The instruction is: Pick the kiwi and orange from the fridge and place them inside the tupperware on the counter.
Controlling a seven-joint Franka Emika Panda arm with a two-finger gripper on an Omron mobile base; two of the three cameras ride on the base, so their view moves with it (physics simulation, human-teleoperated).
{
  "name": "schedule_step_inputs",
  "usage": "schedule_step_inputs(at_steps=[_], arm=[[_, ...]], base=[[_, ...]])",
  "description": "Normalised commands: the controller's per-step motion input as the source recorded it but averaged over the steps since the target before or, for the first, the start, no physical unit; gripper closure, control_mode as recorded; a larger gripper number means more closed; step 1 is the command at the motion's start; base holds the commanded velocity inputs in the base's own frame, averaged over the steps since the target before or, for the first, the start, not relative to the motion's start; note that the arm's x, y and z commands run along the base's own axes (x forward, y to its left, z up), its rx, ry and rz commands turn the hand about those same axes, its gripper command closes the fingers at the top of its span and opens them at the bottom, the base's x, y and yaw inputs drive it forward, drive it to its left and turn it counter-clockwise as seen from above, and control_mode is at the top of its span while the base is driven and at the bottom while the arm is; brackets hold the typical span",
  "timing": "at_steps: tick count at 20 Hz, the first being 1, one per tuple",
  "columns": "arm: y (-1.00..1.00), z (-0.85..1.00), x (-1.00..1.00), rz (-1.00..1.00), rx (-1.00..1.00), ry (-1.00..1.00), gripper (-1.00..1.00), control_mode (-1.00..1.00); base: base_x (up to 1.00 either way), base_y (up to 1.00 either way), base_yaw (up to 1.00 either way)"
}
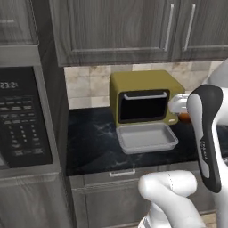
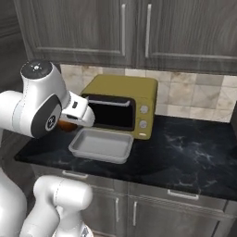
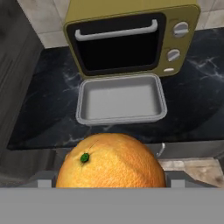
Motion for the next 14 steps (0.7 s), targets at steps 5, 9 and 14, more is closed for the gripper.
schedule_step_inputs(at_steps=[5, 9, 14], arm=[[0.0, 0.0, 0.0, 0.0, 0.0, 0.0, 1.0, 1.0], [0.0, 0.0, 0.0, 0.0, 0.0, 0.0, 1.0, 1.0], [0.0, 0.0, 0.0, 0.0, 0.0, 0.0, 1.0, 1.0]], base=[[0.46, 0.0, 0.0], [0.5, 0.05, 0.0], [0.41, 0.07, 0.0]])
